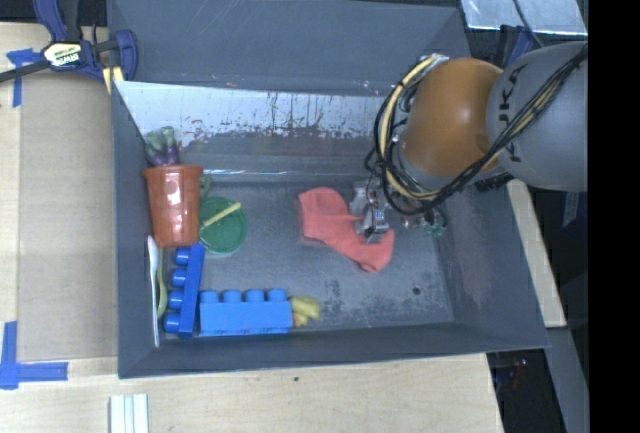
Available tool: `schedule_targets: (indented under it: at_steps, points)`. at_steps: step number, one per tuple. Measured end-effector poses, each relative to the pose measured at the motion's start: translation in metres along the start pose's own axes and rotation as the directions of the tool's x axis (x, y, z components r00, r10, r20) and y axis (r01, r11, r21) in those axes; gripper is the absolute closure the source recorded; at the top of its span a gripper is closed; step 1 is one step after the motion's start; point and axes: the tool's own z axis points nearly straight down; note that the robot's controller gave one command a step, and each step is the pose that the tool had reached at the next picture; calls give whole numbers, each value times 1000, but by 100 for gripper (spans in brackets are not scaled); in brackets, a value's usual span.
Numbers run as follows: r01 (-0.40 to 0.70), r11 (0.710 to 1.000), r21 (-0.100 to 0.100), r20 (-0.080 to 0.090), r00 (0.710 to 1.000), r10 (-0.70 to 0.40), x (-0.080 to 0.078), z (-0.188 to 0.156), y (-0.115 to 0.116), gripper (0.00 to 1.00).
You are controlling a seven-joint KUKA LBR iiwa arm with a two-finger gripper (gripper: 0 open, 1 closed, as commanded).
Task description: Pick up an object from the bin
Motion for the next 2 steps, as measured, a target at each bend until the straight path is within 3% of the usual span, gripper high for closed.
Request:
schedule_targets:
  at_steps: [1, 2]
  points:
    - [-30, 1000, -1, -6, 1000, 30, 1, -59, 7, 100]
    - [20, 1000, -1, -11, 1000, -20, 48, -120, -2, 100]
